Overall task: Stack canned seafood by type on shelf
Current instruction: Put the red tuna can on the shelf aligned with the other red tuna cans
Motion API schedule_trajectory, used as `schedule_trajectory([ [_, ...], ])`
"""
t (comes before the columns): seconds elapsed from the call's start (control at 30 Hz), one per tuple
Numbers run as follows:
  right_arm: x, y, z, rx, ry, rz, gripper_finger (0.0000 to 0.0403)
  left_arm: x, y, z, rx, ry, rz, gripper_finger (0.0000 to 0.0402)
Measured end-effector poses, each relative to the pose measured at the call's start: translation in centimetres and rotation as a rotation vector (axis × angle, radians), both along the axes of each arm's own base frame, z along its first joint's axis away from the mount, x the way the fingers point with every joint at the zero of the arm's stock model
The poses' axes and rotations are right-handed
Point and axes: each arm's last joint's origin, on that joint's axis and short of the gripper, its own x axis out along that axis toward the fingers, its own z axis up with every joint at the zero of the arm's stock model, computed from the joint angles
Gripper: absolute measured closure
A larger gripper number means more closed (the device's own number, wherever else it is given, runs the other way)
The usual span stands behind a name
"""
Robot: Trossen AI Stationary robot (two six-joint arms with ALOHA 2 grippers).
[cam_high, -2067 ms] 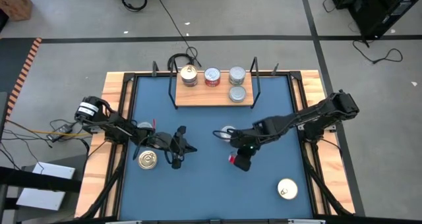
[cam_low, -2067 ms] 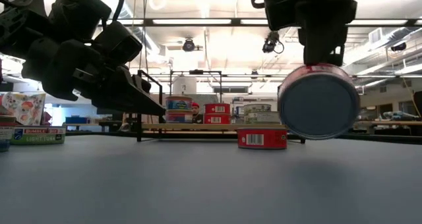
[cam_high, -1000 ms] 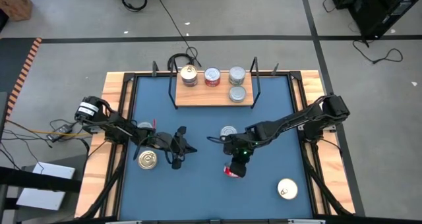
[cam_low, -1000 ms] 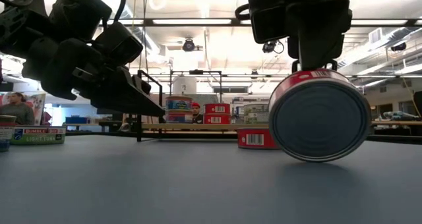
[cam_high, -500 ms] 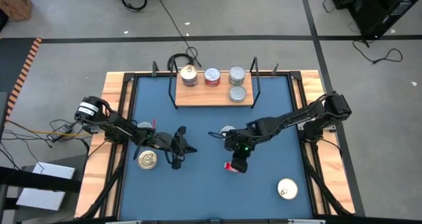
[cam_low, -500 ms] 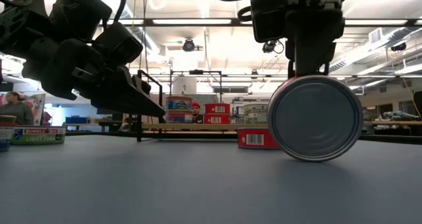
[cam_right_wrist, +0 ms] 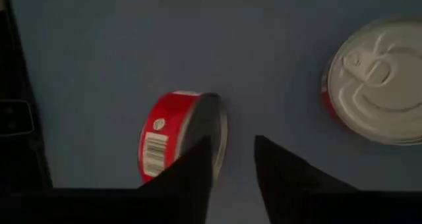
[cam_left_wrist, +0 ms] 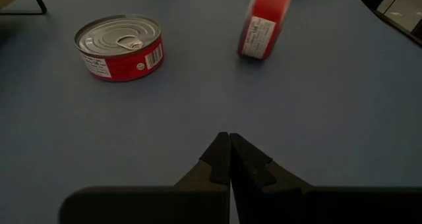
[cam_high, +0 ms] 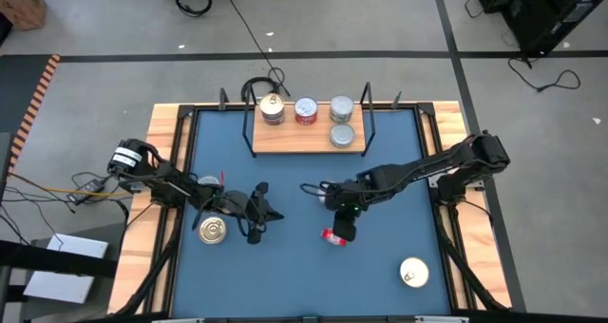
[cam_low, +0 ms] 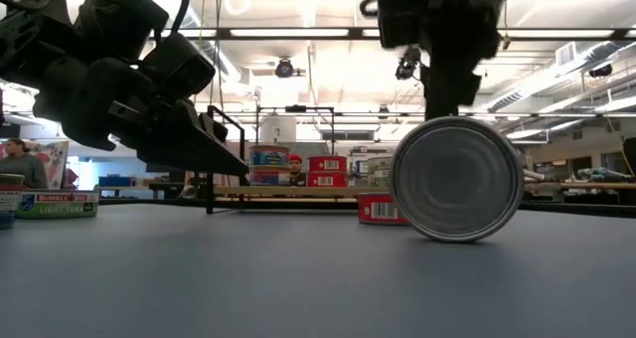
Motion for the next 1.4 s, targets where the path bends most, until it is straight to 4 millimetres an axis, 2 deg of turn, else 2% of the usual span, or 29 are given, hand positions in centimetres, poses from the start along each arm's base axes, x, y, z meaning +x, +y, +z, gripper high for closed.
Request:
schedule_trajectory([
  [0.13,0.3,0.8,1.8,-0.037,-0.023,-0.018,0.0227,0.0,0.0,0.0,0.001,0.003,0.0,0.0397],
  [0.27,0.3,2.5,2.9,-0.033,-0.066,-0.02,0.0177,0.0,0.0,0.0,0.001,0.005,0.0,0.0397],
  [0.47,-0.5,5.4,2.7,-0.166,-0.109,-0.035,0.0118,0.0,0.0,-0.1,0.002,0.006,0.0,0.0397],
  [0.67,-0.5,7.1,1.5,-0.219,-0.101,-0.048,0.0091,0.0,0.0,0.0,0.001,0.003,0.0,0.0397],
  [0.87,0.1,8.2,-1.5,-0.27,-0.017,-0.032,0.0088,-0.1,0.0,-0.2,0.003,0.021,0.002,0.0395],
  [1.1,0.1,8.2,-2.7,-0.31,0.031,-0.022,0.01,-0.1,0.0,-0.2,0.003,0.02,0.003,0.0394],
  [1.23,0.1,8.0,-2.7,-0.317,0.042,-0.024,0.0137,-0.1,0.0,-0.2,0.003,0.02,0.003,0.0394],
  [1.4,0.1,7.7,-2.7,-0.311,0.056,-0.026,0.0214,-0.1,0.0,-0.2,0.003,0.022,0.003,0.0393],
])
